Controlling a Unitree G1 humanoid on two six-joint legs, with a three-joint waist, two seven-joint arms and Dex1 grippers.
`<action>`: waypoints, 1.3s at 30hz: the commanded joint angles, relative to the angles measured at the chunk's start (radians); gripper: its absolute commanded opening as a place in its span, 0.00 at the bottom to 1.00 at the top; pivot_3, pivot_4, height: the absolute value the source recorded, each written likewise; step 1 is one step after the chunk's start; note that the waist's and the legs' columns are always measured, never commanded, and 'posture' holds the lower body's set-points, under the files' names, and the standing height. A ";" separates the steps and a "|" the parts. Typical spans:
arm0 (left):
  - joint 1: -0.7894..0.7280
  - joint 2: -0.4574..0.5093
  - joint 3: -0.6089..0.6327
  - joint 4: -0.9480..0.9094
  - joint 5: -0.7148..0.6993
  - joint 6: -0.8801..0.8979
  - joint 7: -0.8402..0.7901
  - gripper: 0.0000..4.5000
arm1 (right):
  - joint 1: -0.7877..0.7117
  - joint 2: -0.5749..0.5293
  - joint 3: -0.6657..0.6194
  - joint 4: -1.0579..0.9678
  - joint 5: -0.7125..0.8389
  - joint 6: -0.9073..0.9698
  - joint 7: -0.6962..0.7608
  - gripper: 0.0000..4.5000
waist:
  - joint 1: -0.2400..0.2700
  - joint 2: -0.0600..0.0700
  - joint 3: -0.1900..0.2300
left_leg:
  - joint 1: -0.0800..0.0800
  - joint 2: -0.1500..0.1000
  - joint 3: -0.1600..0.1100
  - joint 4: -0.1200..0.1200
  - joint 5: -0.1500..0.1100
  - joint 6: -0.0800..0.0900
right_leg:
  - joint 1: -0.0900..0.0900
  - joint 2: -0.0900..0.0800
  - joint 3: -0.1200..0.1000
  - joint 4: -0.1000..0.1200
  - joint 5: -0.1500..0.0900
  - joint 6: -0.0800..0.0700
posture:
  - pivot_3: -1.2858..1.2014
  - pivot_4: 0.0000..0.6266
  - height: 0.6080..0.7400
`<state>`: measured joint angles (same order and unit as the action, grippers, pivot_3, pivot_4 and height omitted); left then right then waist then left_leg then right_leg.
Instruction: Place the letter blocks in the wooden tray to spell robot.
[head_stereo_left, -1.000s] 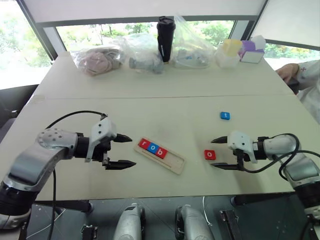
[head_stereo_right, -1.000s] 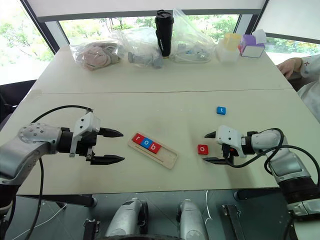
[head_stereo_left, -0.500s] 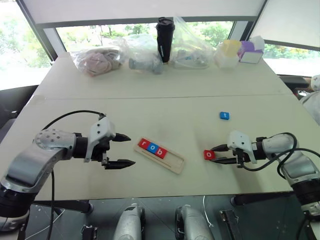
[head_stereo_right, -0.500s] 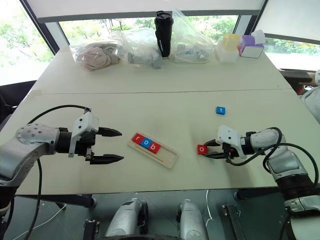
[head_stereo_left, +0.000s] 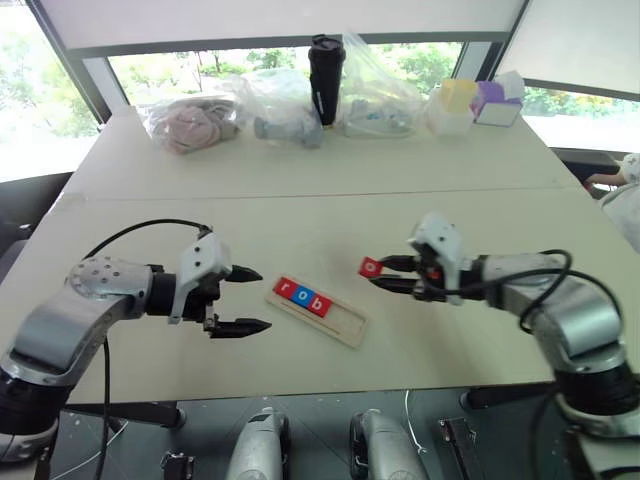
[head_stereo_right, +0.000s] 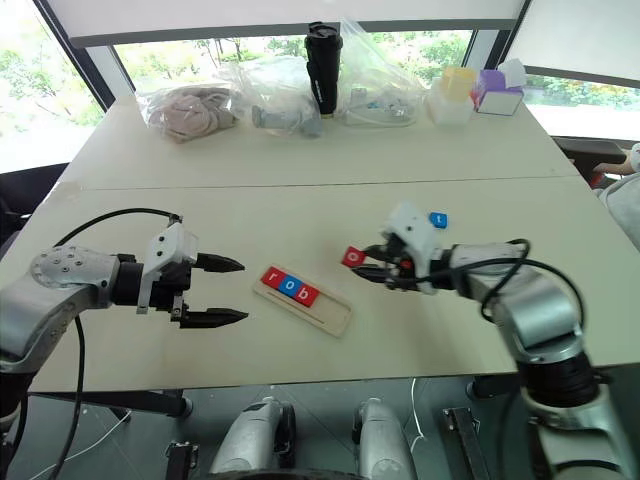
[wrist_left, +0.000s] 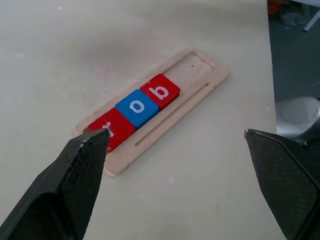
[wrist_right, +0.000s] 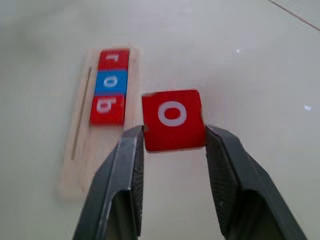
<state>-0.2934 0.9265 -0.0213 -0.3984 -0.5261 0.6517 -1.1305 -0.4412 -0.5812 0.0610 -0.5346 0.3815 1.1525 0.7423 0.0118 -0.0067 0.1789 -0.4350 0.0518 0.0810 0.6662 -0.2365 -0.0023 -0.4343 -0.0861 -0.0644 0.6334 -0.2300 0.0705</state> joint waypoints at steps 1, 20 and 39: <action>-0.021 0.017 0.028 -0.018 -0.017 0.008 -0.002 1.00 | -0.004 0.077 0.025 -0.121 0.004 0.175 -0.151 0.26 | 0.004 0.000 0.000 | -0.001 -0.001 0.000 0.000 0.000 0.000 | 0.000 -0.001 0.000 0.000 0.000 0.000 | 0.52 0.24 1.00; -0.032 -0.010 -0.003 0.002 -0.003 -0.005 0.005 1.00 | 0.031 0.063 0.199 -0.190 0.034 0.218 -0.258 0.26 | -0.002 0.000 0.000 | -0.002 -0.001 0.001 0.000 0.000 0.000 | -0.001 0.000 0.000 -0.002 0.000 0.000 | 0.52 0.24 1.00; -0.012 -0.012 0.000 -0.014 -0.003 -0.004 0.028 1.00 | 0.024 0.069 0.262 -0.128 0.024 0.176 -0.310 0.26 | -0.002 0.000 0.000 | -0.002 -0.001 0.001 0.000 0.000 0.000 | -0.001 0.000 0.000 -0.002 0.000 0.000 | 0.52 0.24 1.00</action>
<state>-0.3073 0.9167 -0.0272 -0.3887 -0.5310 0.6604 -1.1072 -0.4062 -0.5148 0.3210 -0.6487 0.4061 1.3454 0.4361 0.0099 -0.0069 0.1788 -0.4372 0.0508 0.0817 0.6664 -0.2365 -0.0021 -0.4352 -0.0866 -0.0645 0.6317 -0.2299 0.0704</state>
